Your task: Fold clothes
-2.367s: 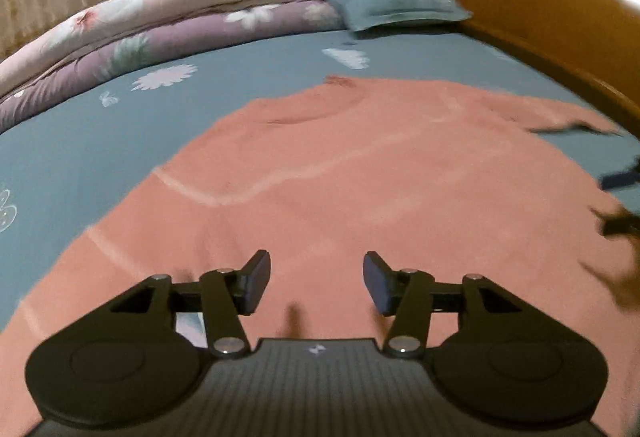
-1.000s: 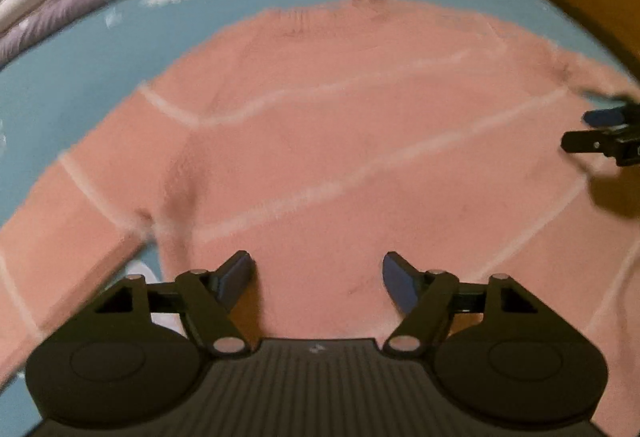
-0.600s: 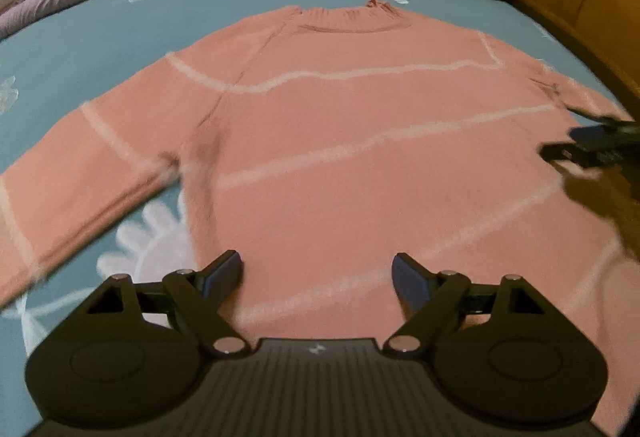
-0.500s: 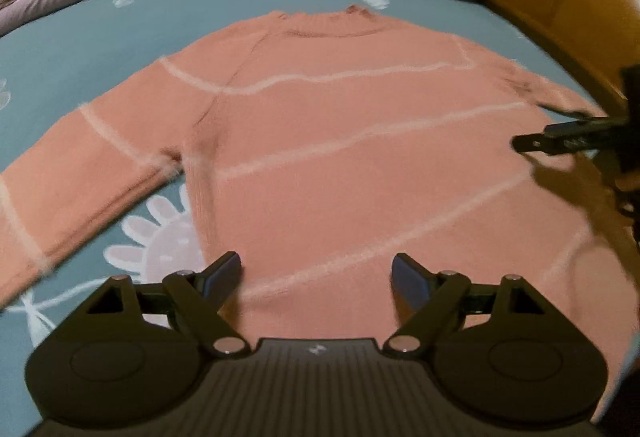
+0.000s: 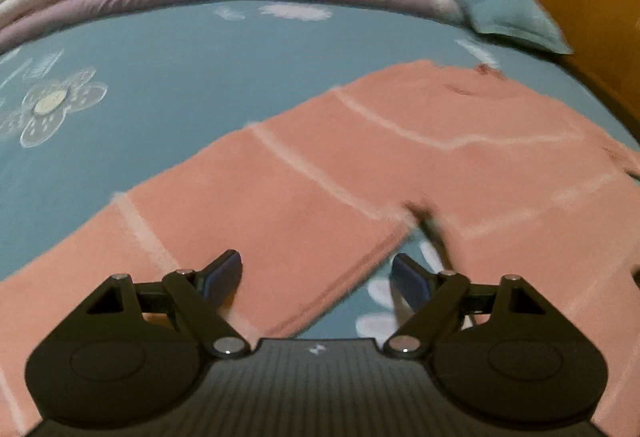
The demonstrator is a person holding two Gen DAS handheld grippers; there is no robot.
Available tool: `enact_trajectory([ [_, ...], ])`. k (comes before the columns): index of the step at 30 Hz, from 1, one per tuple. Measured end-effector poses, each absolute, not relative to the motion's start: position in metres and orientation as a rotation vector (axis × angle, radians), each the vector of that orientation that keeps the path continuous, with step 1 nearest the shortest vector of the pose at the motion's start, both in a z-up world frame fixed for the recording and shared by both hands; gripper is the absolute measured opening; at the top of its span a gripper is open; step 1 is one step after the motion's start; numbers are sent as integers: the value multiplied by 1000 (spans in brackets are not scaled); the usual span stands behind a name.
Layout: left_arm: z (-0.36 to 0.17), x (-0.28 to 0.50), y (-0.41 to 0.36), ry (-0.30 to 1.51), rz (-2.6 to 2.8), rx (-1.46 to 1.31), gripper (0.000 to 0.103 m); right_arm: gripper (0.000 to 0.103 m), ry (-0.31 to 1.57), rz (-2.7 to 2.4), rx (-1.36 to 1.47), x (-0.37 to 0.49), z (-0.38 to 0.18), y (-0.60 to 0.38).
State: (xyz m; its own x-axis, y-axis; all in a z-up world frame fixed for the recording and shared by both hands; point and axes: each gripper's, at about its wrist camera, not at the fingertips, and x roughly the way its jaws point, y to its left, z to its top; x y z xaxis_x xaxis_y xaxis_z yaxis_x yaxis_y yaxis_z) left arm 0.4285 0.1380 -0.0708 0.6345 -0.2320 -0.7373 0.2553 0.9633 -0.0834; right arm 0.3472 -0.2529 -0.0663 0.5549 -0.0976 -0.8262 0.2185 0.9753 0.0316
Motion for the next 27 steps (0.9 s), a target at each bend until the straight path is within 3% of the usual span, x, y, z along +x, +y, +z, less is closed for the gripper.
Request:
enact_trajectory([
  [10,-31,431,58,766,-604,144,86,103,1030,-229,166,357,-67,-251],
  [21,-61,426,5,857,-769,272,86,103,1011,-260,179,357,-69,-250],
  [27,-70,426,8,891,-796,293,95,103,991,-285,192,355,-70,-249],
])
